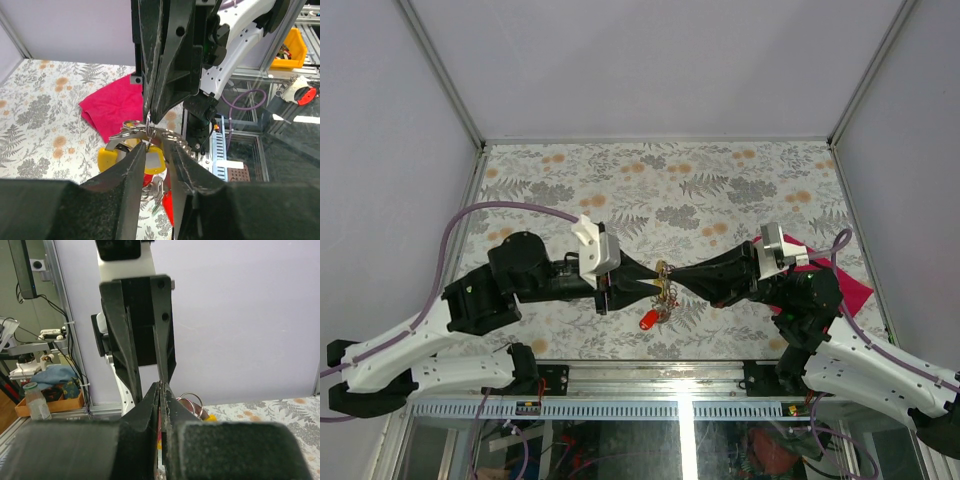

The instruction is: Put the keys on the keyring

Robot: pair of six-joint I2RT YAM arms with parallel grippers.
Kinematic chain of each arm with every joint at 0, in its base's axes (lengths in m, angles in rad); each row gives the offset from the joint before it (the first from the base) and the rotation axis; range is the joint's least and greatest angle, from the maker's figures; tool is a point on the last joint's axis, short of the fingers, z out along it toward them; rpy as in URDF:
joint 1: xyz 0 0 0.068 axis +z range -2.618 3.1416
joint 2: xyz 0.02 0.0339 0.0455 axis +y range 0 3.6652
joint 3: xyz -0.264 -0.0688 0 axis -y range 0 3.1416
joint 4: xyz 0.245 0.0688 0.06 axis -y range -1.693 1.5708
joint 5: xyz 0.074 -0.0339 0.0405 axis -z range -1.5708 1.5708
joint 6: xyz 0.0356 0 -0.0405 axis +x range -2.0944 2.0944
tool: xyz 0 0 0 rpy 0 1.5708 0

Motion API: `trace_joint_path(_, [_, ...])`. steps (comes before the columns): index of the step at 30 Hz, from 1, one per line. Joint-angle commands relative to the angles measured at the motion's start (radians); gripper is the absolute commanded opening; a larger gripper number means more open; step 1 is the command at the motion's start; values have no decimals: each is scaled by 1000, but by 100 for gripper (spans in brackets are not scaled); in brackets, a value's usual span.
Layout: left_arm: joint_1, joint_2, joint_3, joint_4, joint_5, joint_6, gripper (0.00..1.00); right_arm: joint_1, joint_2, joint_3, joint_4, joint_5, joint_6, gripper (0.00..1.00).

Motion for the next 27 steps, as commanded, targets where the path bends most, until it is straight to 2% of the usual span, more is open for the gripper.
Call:
trace_joint_path(1, [-5,-49,-6,122,-9,-20,29,4,-22,66,21,-35,-34,0])
trace_joint_path(8, [-4,-68,-40,177,-11,-36,35,4,-21,82,4,-64,-36,0])
trace_joint_path(17, [-4,-36,-63,193,5,-44,35,4,-16,94,20,-93,-21,0])
trace_joint_path(27, [-5,-2,-48,199,43,-47,20,5,-19,92,20,-99,-21,0])
